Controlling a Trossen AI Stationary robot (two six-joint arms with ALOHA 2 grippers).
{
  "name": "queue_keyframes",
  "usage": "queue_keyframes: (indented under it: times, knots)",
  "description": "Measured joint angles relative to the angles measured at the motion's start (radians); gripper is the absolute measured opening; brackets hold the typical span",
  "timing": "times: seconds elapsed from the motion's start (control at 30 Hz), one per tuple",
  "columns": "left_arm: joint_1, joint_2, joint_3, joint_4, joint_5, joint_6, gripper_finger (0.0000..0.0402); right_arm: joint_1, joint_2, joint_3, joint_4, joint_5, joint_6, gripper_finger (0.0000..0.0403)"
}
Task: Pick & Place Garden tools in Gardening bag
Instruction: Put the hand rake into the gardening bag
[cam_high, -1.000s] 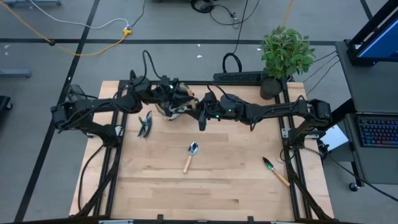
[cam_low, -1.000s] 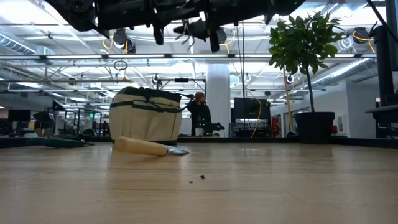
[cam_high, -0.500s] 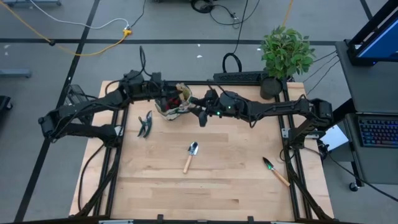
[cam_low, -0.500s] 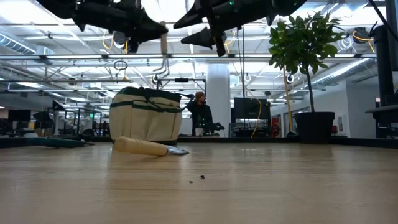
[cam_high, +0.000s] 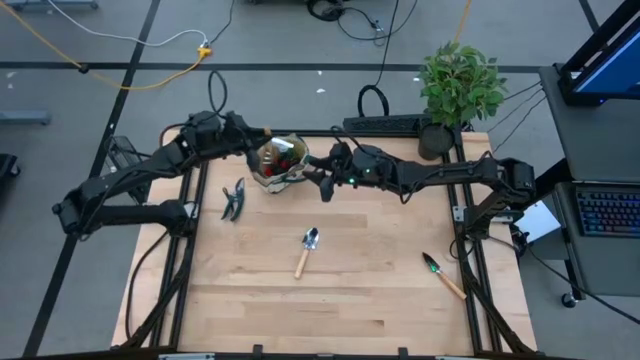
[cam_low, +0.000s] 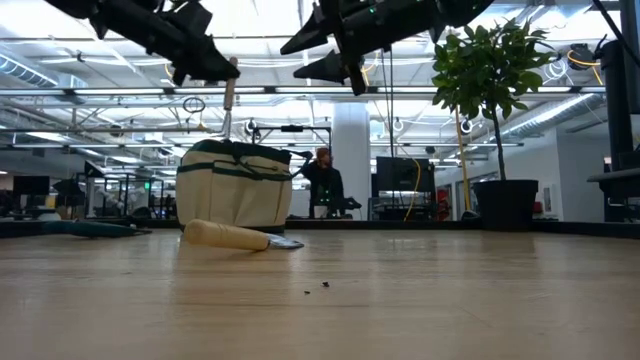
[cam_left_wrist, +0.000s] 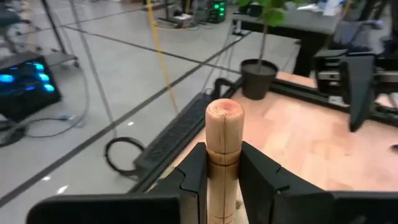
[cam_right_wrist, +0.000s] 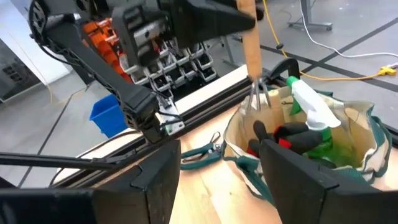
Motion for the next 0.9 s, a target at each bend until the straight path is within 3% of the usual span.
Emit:
queue_keyframes:
  times: [0.23, 0.7, 0.9]
  knots:
    - [0.020, -0.007, 0.000, -0.108, -0.015, -0.011, 0.0065, -0.007, 0.000, 0.000, -0.002, 0.000, -0.001, 0.0214]
    - [0.039, 0.089, -0.001, 0.025, -0.003, 0.041, 0.0065, -0.006, 0.000, 0.000, -0.003, 0.000, 0.025, 0.0215]
    - [0.064, 0.095, 0.000, 0.003, 0.019, 0.037, 0.0065, -0.006, 0.000, 0.000, -0.004, 0.000, 0.027, 0.0215]
